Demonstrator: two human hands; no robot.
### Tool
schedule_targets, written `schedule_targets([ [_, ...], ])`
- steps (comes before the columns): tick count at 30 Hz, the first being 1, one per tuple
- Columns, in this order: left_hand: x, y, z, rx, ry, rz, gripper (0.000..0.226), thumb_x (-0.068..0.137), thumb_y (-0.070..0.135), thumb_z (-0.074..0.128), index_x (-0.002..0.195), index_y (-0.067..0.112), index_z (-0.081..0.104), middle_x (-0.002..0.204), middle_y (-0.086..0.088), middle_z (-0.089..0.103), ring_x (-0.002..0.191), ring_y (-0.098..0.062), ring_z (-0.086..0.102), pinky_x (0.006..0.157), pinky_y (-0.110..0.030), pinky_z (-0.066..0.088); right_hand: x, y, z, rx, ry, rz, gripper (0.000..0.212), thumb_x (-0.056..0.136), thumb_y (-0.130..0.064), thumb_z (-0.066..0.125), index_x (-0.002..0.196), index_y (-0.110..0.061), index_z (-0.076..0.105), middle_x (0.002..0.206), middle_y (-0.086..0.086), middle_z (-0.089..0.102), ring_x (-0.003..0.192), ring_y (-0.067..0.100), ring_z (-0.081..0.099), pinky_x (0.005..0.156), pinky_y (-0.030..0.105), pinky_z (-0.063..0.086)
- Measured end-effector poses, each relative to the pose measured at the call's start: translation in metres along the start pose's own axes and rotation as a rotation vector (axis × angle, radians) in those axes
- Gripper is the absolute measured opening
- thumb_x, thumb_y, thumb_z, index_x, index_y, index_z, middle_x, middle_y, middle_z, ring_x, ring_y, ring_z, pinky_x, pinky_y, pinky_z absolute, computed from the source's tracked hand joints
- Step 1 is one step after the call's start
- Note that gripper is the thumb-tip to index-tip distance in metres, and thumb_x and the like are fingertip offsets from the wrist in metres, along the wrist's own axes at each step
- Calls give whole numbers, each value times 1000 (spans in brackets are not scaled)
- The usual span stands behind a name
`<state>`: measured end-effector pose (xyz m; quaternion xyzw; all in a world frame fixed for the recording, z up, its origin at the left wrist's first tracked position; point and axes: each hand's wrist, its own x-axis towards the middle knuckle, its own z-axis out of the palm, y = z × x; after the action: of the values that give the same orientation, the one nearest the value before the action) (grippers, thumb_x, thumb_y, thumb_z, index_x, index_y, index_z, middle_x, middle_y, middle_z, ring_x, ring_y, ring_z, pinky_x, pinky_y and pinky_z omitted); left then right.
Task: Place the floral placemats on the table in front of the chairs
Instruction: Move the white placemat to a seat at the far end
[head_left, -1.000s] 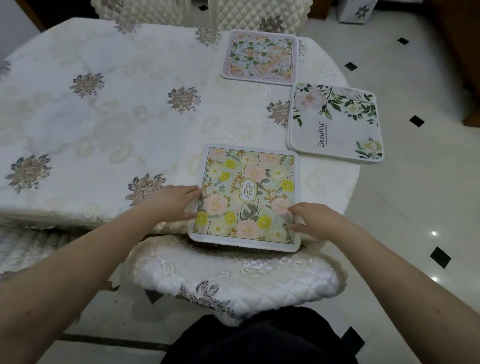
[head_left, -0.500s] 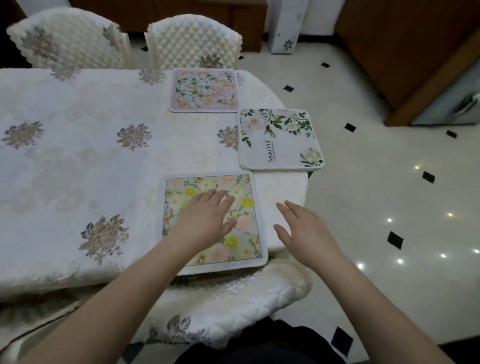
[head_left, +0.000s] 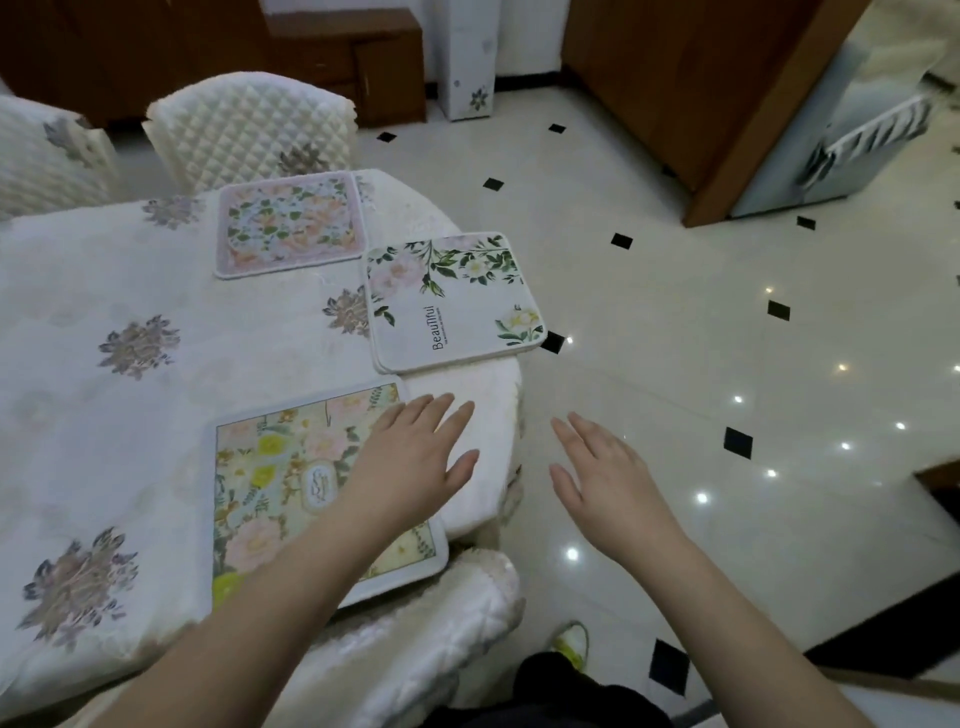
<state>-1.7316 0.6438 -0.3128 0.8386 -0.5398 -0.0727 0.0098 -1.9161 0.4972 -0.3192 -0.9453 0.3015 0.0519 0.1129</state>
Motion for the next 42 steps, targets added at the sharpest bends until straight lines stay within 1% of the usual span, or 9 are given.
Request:
schedule_targets([
  [3,22,30,3,68,47,-15,63,91,53,31,134,18,60,133,-9,63,121,-32,60,99,-50,47,3,33,0,6,-15,16,80,84,-53,0,155,-22,23,162,3,22,148,23,22,118,38,16],
  [7,53,73,7,120,26,-21,61,90,51,34,129,16,65,129,-10,65,118,-34,62,96,-51,49,8,84,2,1,21,61,66,93,-45,19,151,-19,36,157,6,34,143,29,34,114,45,30],
  [10,78,105,11,112,-3,-41,60,88,50,36,125,14,67,127,-11,66,117,-34,63,95,-51,50,14,118,1,13,35,75,61,95,-42,24,149,-19,40,154,6,39,140,29,38,112,46,33],
  [16,116,161,10,94,37,-13,60,90,49,36,130,13,63,132,-12,62,124,-34,57,102,-51,46,23,170,-10,-47,82,84,59,96,-43,27,148,-19,40,153,5,41,141,27,38,116,45,14],
  [21,140,185,11,110,111,33,58,92,47,36,129,12,63,137,-12,59,130,-34,52,108,-49,37,31,197,-16,-50,106,94,59,97,-43,26,149,-19,40,153,5,41,142,27,37,116,45,11],
  [23,150,188,11,118,129,56,57,92,47,37,130,12,62,138,-12,58,132,-34,50,108,-48,31,36,203,-19,-40,111,103,59,97,-43,25,149,-19,38,154,4,39,143,26,35,116,45,10],
  [27,173,182,14,122,120,45,58,93,48,37,132,13,61,141,-12,56,135,-34,47,109,-49,34,57,211,-21,-40,126,103,59,96,-43,26,148,-19,42,153,3,42,141,26,38,115,44,11],
  [36,240,144,21,123,137,36,61,94,50,33,135,14,60,144,-11,54,135,-33,47,111,-46,22,145,213,-39,-117,126,20,57,94,-40,32,144,-19,47,149,5,47,137,27,44,112,47,17],
  [42,284,117,18,105,123,0,61,94,50,31,135,15,60,145,-10,53,135,-32,47,110,-47,23,201,219,-53,-143,112,-6,57,94,-40,29,143,-18,49,149,5,47,137,27,44,112,46,16],
])
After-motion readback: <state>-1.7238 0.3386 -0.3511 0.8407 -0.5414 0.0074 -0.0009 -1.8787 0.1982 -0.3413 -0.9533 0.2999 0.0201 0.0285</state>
